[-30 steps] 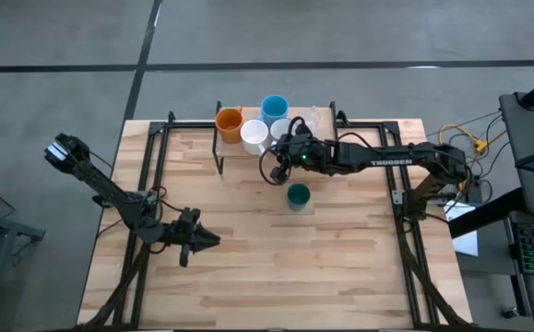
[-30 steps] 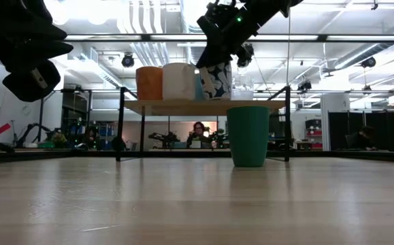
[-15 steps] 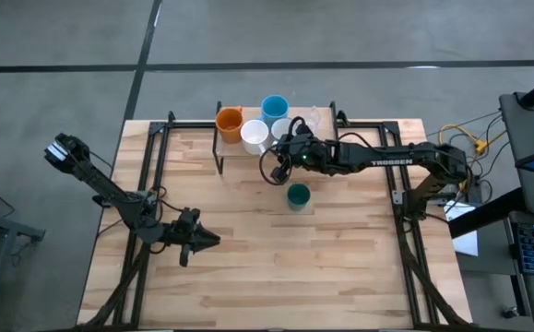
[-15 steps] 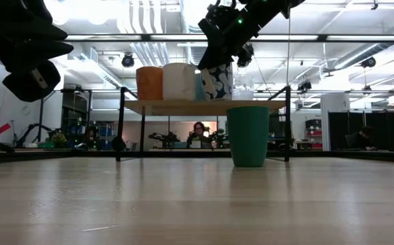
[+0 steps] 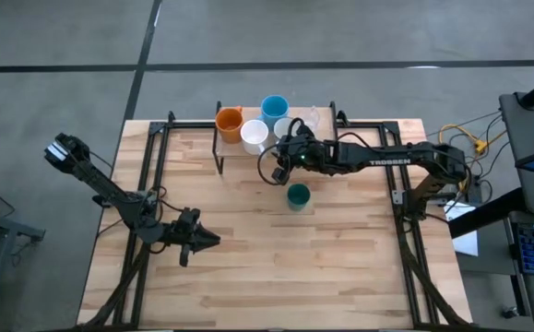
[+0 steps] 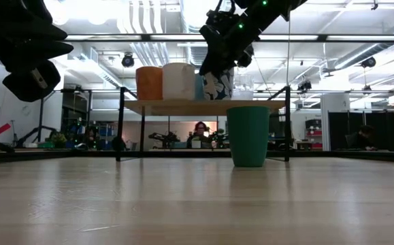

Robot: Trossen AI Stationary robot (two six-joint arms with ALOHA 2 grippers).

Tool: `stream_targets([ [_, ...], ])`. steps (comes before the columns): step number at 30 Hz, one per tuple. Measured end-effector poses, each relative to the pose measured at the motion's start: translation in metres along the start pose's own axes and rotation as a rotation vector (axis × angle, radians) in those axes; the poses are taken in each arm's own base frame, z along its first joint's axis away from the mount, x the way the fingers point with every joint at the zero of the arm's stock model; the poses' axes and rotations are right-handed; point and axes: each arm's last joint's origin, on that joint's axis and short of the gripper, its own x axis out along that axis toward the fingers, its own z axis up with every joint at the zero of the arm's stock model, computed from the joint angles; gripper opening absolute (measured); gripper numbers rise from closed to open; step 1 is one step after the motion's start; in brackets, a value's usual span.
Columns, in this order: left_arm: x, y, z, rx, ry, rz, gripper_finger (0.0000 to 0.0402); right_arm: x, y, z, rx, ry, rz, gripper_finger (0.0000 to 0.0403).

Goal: Stack small to large cups/mugs on shelf
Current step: Put the white patterned mug on the shelf, then put the green mug on the shelf

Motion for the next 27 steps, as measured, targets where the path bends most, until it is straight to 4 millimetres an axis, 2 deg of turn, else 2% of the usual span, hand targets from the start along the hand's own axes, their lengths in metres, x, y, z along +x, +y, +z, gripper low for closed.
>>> stream_targets([
  [8,0.000,0.000,0.000,0.000,0.000,0.000,0.0055,-0.005,-0.001,0.004,0.000,0.009,0.002,0.0079],
  [19,0.000,0.000,0.000,0.000,-0.003,0.003,0.0055,-0.032,-0.007,0.022,-0.041,0.102,0.001,0.0068],
  [27,0.000,0.000,0.000,0.001,-0.003,0.004,0.0055,-0.060,0.005,0.035,-0.114,0.191,0.040,0.0068],
])
